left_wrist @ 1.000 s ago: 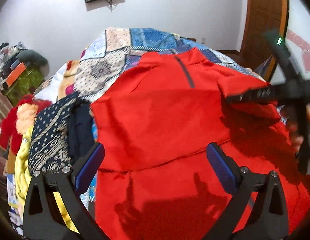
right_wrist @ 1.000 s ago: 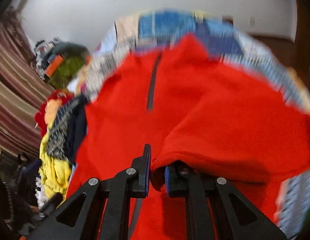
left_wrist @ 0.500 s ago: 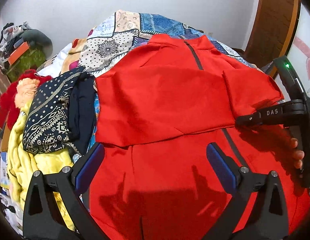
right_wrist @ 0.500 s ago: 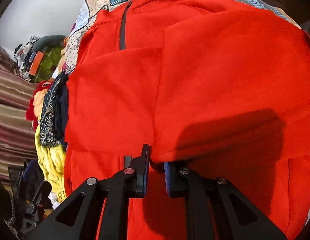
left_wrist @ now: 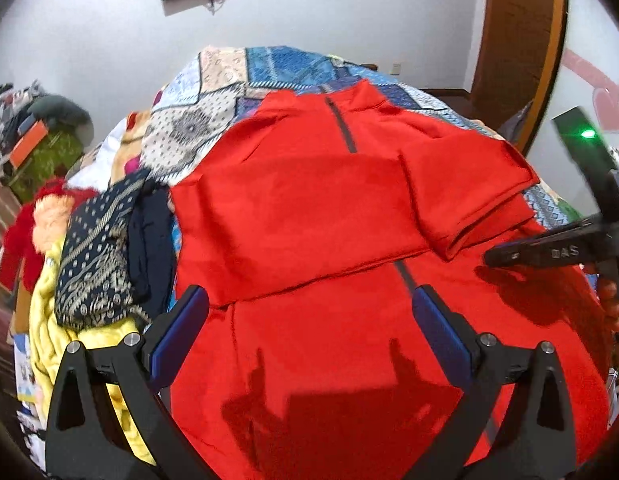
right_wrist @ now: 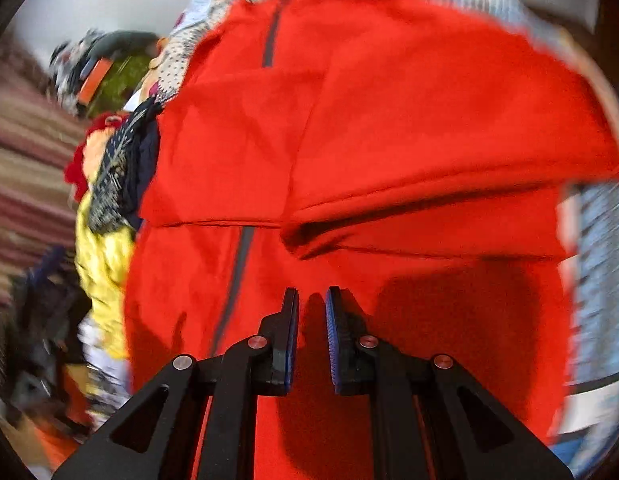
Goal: Fold large clothes
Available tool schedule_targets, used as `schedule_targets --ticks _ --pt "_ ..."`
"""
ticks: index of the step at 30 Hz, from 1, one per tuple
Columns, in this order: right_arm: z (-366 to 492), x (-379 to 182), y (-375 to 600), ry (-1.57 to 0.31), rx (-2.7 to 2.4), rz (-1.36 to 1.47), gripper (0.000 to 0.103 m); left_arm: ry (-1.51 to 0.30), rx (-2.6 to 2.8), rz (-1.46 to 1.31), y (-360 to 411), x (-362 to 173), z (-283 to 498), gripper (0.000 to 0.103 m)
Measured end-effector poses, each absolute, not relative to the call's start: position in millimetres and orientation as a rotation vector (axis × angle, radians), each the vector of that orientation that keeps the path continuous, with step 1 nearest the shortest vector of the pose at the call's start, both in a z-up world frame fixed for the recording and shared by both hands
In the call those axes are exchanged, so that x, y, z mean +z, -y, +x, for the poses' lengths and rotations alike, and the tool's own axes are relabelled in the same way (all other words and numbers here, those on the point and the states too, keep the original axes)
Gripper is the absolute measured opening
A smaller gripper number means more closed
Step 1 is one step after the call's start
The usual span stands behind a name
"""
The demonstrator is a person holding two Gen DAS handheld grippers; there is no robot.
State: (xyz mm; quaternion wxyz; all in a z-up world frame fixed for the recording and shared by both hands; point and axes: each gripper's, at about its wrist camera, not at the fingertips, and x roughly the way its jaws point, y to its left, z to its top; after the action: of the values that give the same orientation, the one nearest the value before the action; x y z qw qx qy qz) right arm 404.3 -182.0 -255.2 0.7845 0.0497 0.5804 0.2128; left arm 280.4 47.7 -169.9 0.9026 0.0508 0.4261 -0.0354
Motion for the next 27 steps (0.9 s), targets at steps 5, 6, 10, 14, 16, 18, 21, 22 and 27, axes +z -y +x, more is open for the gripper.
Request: schedule_targets --ticks 5,6,10,14,16,18,21,22,27 --pt "396.0 -205.8 236.5 -1.080 0.405 0.106 0.010 -0.863 -0.115 0.144 -10.7 -157.4 298.8 0.103" --pt "394.5 -197.5 247.8 -1.050 0.391 0.108 0.010 -0.861 -0.130 0.152 1.2 -155.2 305.3 0.103" --pt "384.2 -166.0 304.1 -0.913 0.296 0.096 0.010 -0.863 -0.196 0.173 45.0 -151.3 327.7 0.103" --pt "376.8 -155.3 353.0 -0.844 0.195 0.108 0.010 -0.894 -0.283 0.212 100.9 -158.2 357.2 0.103" --pt "373.9 -157.4 376.9 -0.836 0.145 0.134 0.010 -0.921 -0.323 0.237 128.0 -167.2 371.1 0.103" --pt "372.2 -164.2 401.6 -0.840 0.101 0.168 0.010 -0.950 -0.360 0.279 159.2 -180.7 385.5 0.103" --pt "371.1 -179.5 428.8 -0.863 0.066 0.221 0.010 -0.985 -0.409 0.364 201.1 -204.6 402.2 0.103" --pt "371.0 -186.0 437.8 -0.873 0.058 0.238 0.010 -0.995 -0.416 0.392 212.1 -213.0 406.0 0.103" --pt "373.3 -214.1 453.4 -0.921 0.039 0.270 0.010 -1.028 -0.437 0.552 262.6 -253.9 422.8 0.103"
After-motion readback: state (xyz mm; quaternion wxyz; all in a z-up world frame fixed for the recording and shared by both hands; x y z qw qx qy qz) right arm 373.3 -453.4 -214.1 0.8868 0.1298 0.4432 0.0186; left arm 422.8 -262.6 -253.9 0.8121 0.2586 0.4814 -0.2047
